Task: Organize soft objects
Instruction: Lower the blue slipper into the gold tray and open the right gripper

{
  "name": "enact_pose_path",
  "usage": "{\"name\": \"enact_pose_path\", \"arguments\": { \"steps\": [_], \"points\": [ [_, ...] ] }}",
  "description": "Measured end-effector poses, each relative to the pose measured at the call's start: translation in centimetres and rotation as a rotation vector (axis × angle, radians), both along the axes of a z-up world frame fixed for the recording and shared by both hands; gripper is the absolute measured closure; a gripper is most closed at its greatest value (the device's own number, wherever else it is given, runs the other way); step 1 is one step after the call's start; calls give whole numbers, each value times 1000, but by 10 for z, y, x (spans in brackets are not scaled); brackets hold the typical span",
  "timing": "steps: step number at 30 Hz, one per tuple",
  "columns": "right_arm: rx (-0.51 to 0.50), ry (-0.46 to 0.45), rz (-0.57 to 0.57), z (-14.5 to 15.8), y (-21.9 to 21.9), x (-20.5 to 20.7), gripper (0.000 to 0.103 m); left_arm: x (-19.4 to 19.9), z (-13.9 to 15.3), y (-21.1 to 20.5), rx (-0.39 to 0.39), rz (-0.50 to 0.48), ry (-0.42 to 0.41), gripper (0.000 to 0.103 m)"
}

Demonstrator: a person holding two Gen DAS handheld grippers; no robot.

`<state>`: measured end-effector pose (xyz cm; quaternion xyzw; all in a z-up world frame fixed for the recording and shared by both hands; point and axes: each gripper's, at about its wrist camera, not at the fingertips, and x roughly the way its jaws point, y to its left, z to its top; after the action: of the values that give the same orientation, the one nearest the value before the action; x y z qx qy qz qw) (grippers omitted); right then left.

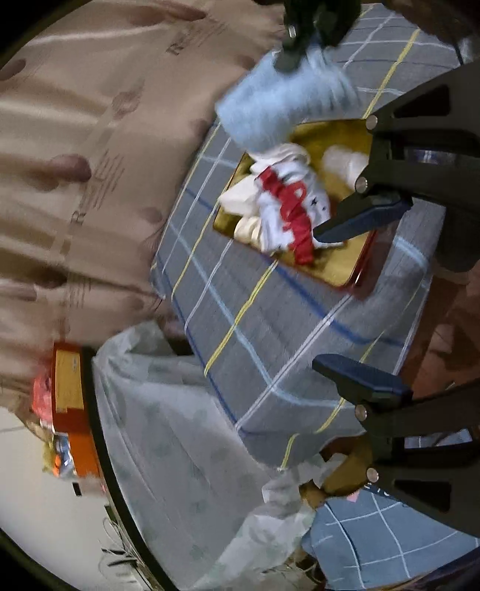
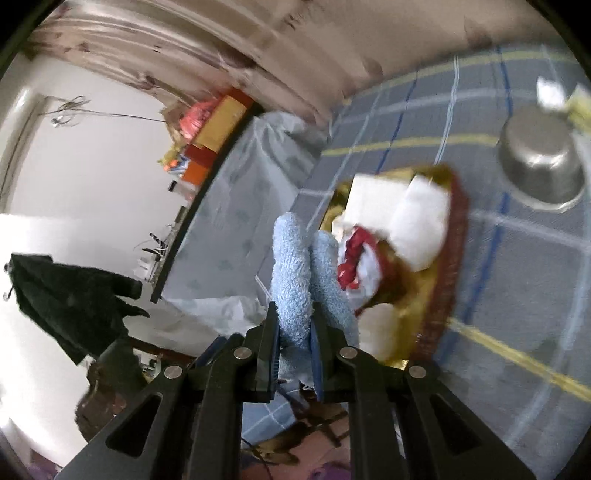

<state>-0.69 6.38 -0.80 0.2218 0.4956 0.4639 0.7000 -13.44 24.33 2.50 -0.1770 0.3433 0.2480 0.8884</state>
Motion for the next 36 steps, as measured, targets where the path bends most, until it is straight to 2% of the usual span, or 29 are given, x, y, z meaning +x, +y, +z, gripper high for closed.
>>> {"name": "enact_pose_path", "arguments": {
  "steps": [6, 11, 16, 21, 25, 28, 30, 32, 36],
  "points": [
    [-26, 98, -56, -33, 34, 7, 88, -3, 0, 16, -22, 41, -14, 39],
    [-74, 122, -39, -50, 58, 0, 88, -1, -2, 18, -2, 52, 9, 39],
    [-111, 131, -17, -59, 74, -6, 86, 0, -3, 19, 28, 60, 23, 39],
    [-144, 123, 11, -67, 85, -11, 85, 2, -6, 20, 10, 51, 37, 39],
    [-179, 71, 45, -66, 91, -15, 84, 3, -5, 18, 25, 47, 41, 39],
    [-177, 31, 49, -58, 88, -18, 72, 4, -6, 17, 30, 43, 47, 39],
    [-160, 12, 44, -50, 85, -18, 51, 4, -6, 17, 34, 45, 51, 39],
    [-141, -7, 26, -42, 80, -18, 41, 4, -6, 18, 36, 50, 52, 39],
    [-129, -51, -3, -29, 67, -19, 41, 2, -6, 22, 33, 67, 46, 39]
  ]
}}
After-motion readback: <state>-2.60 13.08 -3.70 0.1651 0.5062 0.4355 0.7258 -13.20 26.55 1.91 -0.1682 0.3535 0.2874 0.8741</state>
